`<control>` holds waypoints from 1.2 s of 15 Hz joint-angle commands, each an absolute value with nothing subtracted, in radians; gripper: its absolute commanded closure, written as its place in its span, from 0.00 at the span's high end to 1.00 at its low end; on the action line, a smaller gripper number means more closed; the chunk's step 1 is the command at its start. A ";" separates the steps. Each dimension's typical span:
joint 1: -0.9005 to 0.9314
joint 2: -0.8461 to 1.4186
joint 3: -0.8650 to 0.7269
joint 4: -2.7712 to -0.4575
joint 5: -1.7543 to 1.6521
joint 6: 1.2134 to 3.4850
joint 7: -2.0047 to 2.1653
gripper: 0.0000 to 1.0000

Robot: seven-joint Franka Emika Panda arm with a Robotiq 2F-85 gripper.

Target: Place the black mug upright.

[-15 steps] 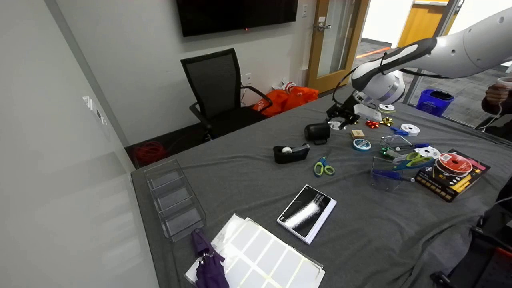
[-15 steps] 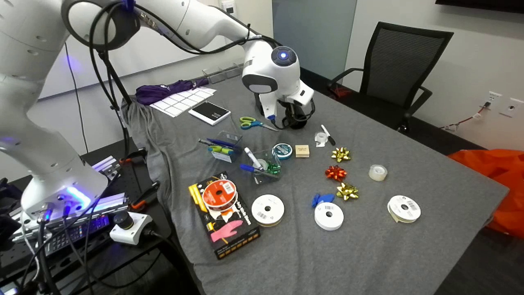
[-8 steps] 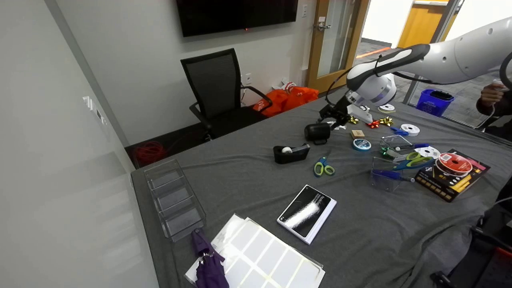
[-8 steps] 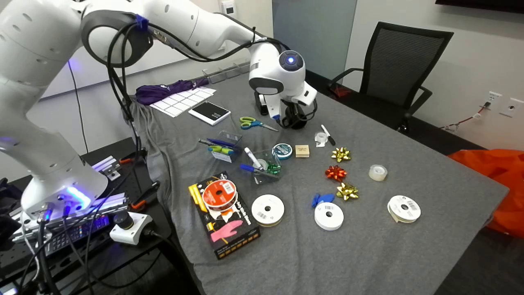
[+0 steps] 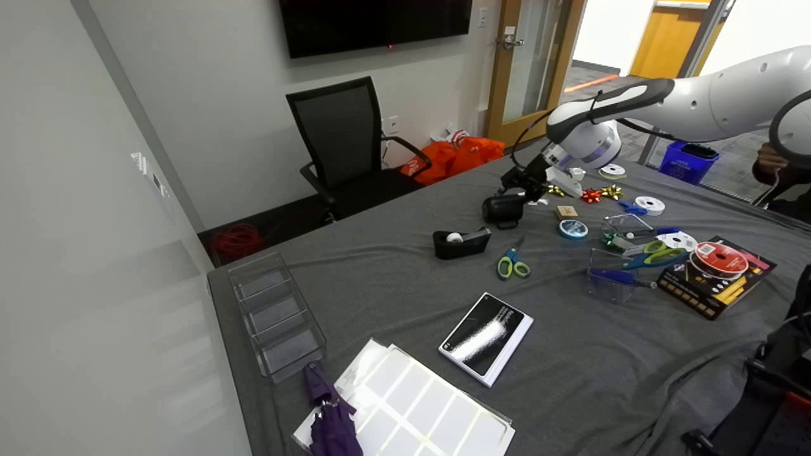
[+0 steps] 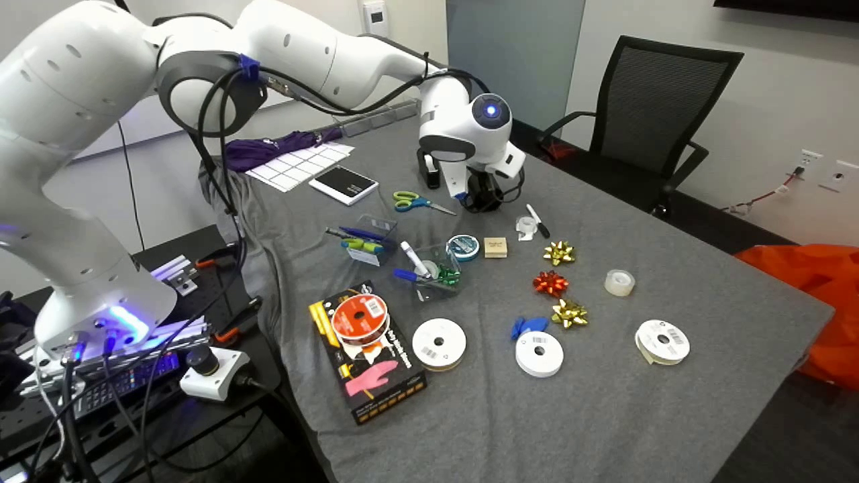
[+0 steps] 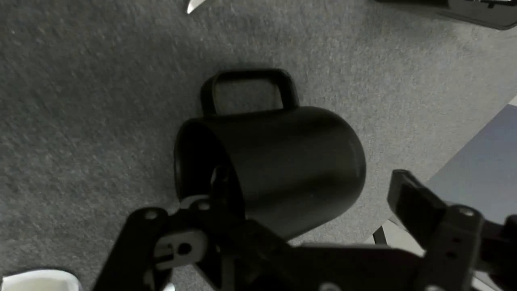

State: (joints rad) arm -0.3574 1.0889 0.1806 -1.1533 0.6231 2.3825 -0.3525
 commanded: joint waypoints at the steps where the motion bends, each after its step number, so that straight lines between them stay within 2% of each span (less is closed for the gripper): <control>1: -0.382 1.155 0.216 -1.062 0.613 2.339 -0.384 0.74; 9: -0.394 1.170 0.236 -1.016 0.619 2.306 -0.394 0.18; 12: -0.397 1.145 0.246 -1.035 0.640 2.320 -0.397 0.02; 18: -0.376 1.108 0.224 -1.072 0.633 2.380 -0.362 0.01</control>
